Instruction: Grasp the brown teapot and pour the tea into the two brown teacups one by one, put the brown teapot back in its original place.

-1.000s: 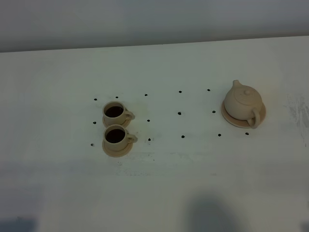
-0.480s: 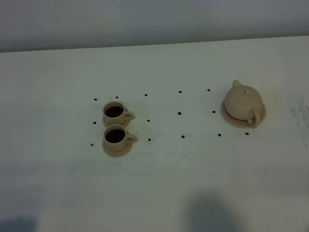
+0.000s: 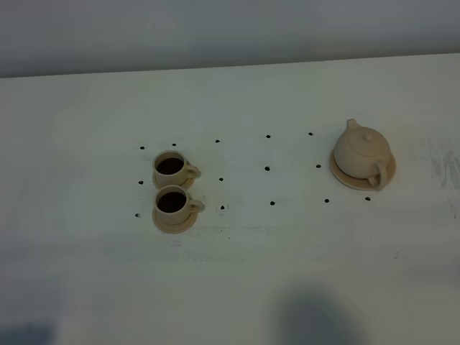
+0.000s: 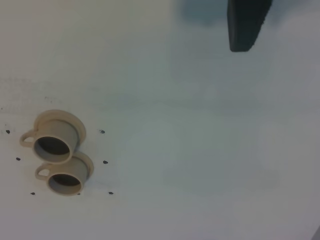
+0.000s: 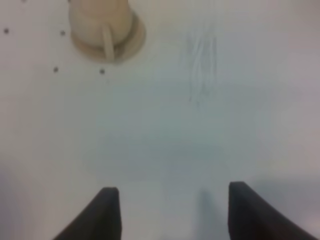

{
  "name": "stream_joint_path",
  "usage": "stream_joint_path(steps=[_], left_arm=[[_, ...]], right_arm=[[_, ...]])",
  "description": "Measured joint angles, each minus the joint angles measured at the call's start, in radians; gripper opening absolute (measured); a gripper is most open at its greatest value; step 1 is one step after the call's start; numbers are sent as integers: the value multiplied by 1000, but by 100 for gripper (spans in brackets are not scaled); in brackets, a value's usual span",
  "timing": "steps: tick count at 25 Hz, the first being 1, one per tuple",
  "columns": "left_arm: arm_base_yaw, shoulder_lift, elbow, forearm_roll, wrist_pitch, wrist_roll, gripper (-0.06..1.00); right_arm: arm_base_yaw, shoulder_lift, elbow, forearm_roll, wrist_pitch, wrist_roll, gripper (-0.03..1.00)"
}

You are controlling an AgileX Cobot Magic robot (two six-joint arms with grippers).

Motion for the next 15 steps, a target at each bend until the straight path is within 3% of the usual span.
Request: stream_joint_path(steps=[5, 15], left_arm=[[0, 0, 0, 0, 0, 0, 61], [0, 0, 0, 0, 0, 0, 61]], right_arm=[[0, -108, 0, 1, 0, 0, 50], [42, -120, 0, 4, 1, 0, 50]])
